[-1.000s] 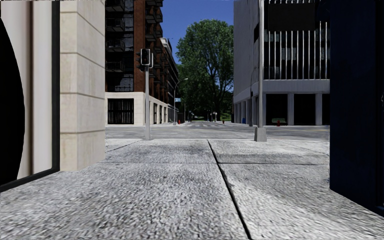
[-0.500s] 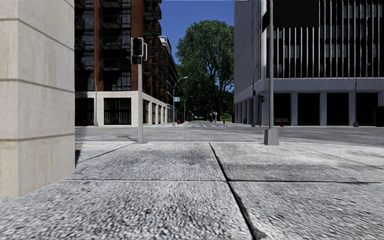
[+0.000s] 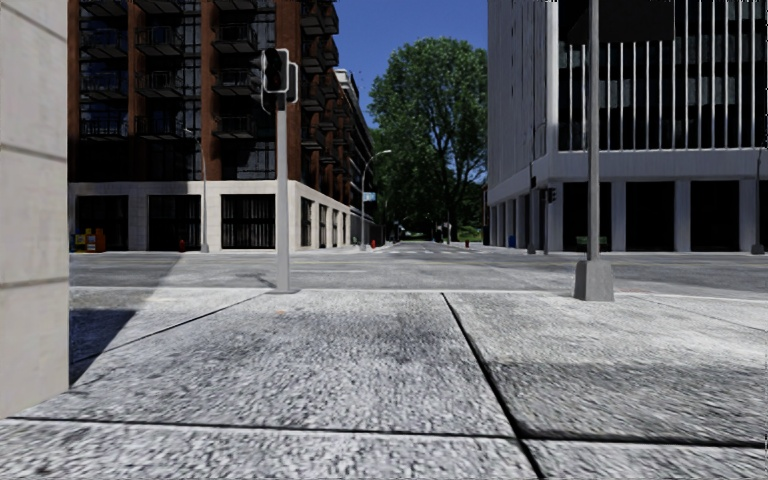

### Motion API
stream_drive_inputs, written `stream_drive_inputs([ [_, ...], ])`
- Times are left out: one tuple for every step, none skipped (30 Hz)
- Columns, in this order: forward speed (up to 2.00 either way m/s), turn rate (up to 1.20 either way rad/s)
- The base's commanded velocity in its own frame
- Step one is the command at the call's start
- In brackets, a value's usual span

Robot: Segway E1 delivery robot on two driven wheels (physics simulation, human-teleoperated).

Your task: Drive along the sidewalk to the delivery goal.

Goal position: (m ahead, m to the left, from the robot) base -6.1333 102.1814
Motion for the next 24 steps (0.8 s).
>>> stream_drive_inputs([
  [1.45, 0.39],
  [1.37, 0.40],
  [1.37, 0.40],
  [1.34, 0.40],
  [1.33, 0.40],
  [1.33, 0.40],
  [1.33, 0.40],
  [1.33, 0.40],
  [1.33, 0.40],
  [1.33, 0.40],
  [1.33, 0.40],
  [1.33, 0.40],
  [1.33, 0.40],
  [1.33, 0.40],
  [1.33, 0.40],
  [1.33, 0.41],
  [1.33, 0.43],
  [1.33, 0.43],
  [1.33, 0.46],
  [1.33, 0.46],
  [1.33, 0.46],
  [1.33, 0.46],
  [1.33, 0.46],
  [1.33, 0.46],
])
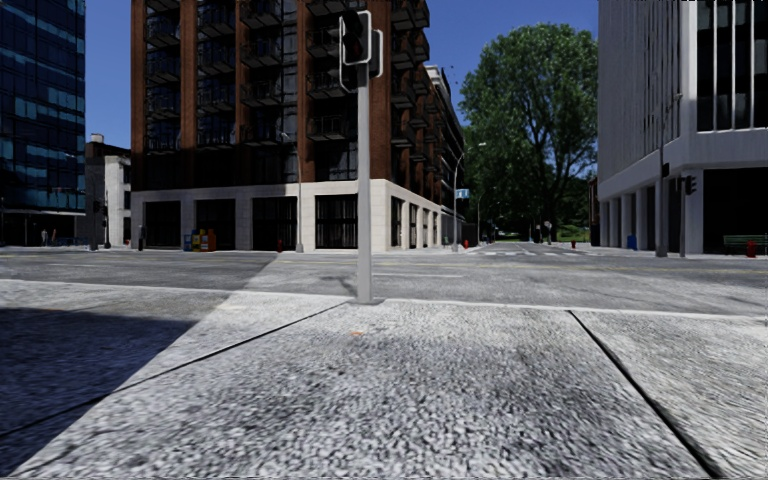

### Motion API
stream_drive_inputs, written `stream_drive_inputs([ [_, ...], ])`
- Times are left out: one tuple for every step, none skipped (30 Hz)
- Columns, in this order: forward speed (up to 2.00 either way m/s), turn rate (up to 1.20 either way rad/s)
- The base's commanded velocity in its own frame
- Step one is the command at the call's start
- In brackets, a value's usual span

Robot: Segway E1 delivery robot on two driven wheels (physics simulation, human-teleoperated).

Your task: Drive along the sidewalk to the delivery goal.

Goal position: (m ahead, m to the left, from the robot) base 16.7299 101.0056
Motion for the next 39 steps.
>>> stream_drive_inputs([
  [1.33, 0.46],
  [1.33, 0.46],
  [1.33, 0.47],
  [1.33, 0.47],
  [1.33, 0.47],
  [1.33, 0.47],
  [1.33, 0.47],
  [1.33, 0.47],
  [1.33, 0.47],
  [1.33, 0.47],
  [1.33, 0.47],
  [1.33, 0.47],
  [1.35, 0.47],
  [1.39, 0.47],
  [1.39, 0.47],
  [1.43, 0.47],
  [1.46, 0.47],
  [1.50, 0.47],
  [1.51, 0.47],
  [1.52, 0.47],
  [1.52, 0.47],
  [1.52, 0.47],
  [1.52, 0.47],
  [1.53, 0.47],
  [1.53, 0.47],
  [1.53, 0.47],
  [1.54, 0.47],
  [1.54, 0.47],
  [1.54, 0.47],
  [1.54, 0.47],
  [1.54, 0.47],
  [1.54, 0.47],
  [1.54, 0.47],
  [1.55, 0.47],
  [1.55, 0.47],
  [1.55, 0.47],
  [1.55, 0.47],
  [1.56, 0.47],
  [1.57, 0.47],
])
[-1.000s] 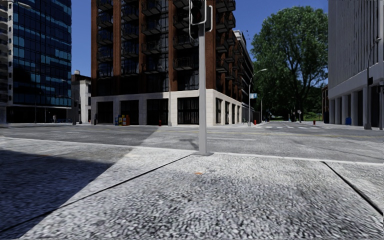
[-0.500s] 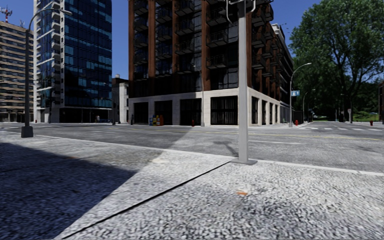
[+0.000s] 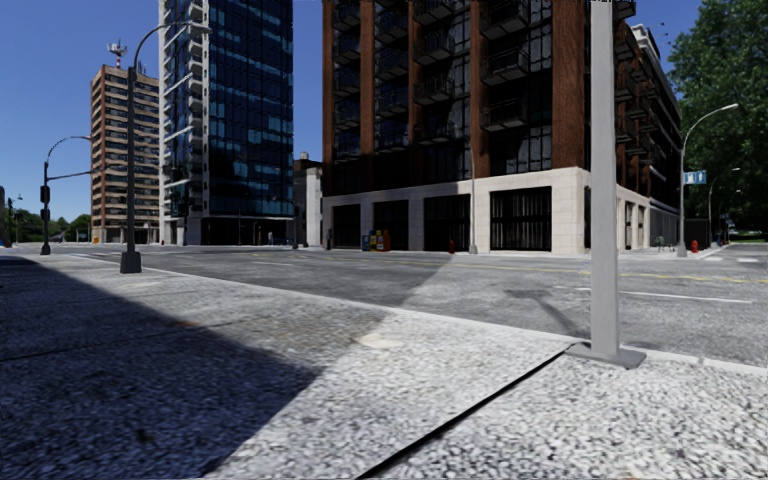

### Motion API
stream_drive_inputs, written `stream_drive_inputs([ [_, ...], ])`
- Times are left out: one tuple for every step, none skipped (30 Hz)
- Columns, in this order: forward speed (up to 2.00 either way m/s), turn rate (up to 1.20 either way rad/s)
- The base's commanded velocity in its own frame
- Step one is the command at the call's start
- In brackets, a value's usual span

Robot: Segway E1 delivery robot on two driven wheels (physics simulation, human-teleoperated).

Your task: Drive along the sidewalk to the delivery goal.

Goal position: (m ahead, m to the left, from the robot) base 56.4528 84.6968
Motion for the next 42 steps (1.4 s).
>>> stream_drive_inputs([
  [1.58, 0.47],
  [1.58, 0.47],
  [1.58, 0.47],
  [1.60, 0.47],
  [1.63, 0.47],
  [1.66, 0.47],
  [1.66, 0.47],
  [1.70, 0.47],
  [1.73, 0.47],
  [1.76, 0.47],
  [1.79, 0.47],
  [1.79, 0.47],
  [1.80, 0.47],
  [1.81, 0.47],
  [1.81, 0.47],
  [1.81, 0.47],
  [1.81, 0.47],
  [1.82, 0.47],
  [1.84, 0.47],
  [1.89, 0.47],
  [1.89, 0.47],
  [2.00, 0.47],
  [2.00, 0.47],
  [2.00, 0.47],
  [2.00, 0.47],
  [2.00, 0.47],
  [2.00, 0.47],
  [2.00, 0.47],
  [2.00, 0.47],
  [2.00, 0.47],
  [2.00, 0.47],
  [2.00, 0.47],
  [2.00, 0.47],
  [2.00, 0.47],
  [2.00, 0.47],
  [2.00, 0.47],
  [2.00, 0.47],
  [2.00, 0.47],
  [2.00, 0.47],
  [2.00, 0.47],
  [2.00, 0.47],
  [2.00, 0.47],
])
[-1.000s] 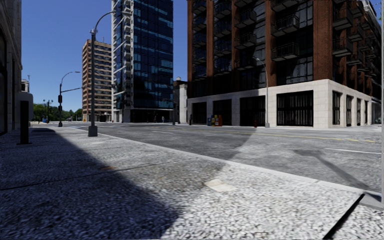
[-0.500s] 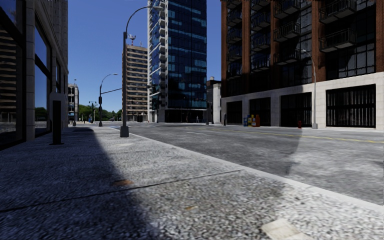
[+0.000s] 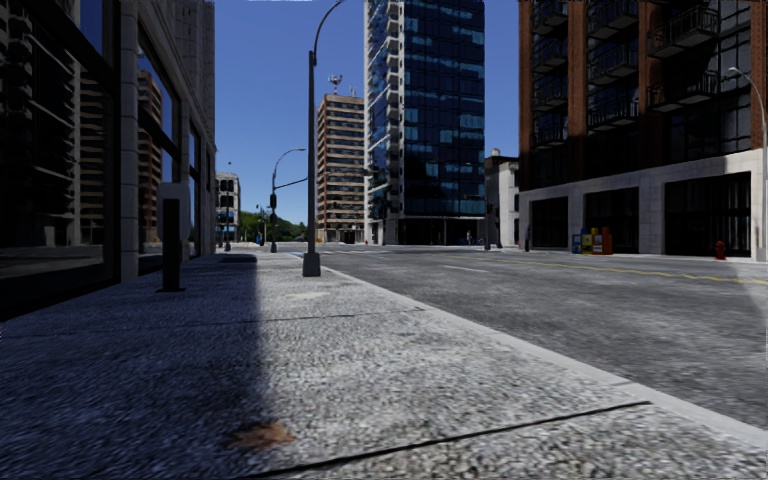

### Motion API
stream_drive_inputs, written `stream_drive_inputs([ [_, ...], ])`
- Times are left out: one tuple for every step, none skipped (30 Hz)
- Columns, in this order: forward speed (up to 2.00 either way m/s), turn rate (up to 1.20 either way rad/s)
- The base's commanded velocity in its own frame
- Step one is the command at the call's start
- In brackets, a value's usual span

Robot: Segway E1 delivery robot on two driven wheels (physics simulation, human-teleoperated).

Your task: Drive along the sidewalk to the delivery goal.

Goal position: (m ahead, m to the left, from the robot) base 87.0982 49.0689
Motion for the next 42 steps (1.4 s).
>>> stream_drive_inputs([
  [2.00, 0.47],
  [2.00, 0.47],
  [2.00, 0.47],
  [2.00, 0.47],
  [2.00, 0.47],
  [2.00, 0.47],
  [2.00, 0.47],
  [2.00, 0.47],
  [2.00, 0.47],
  [2.00, 0.47],
  [2.00, 0.47],
  [2.00, 0.47],
  [2.00, 0.47],
  [2.00, 0.47],
  [2.00, 0.47],
  [2.00, 0.47],
  [2.00, 0.47],
  [2.00, 0.47],
  [2.00, 0.47],
  [2.00, 0.47],
  [2.00, 0.47],
  [2.00, 0.47],
  [2.00, 0.47],
  [2.00, 0.47],
  [2.00, 0.47],
  [2.00, 0.47],
  [2.00, 0.47],
  [2.00, 0.47],
  [2.00, 0.40],
  [2.00, 0.00],
  [2.00, 0.00],
  [2.00, 0.00],
  [2.00, 0.00],
  [2.00, 0.00],
  [2.00, 0.00],
  [2.00, 0.00],
  [2.00, 0.00],
  [2.00, 0.00],
  [2.00, 0.00],
  [2.00, 0.00],
  [2.00, 0.00],
  [2.00, 0.00],
])
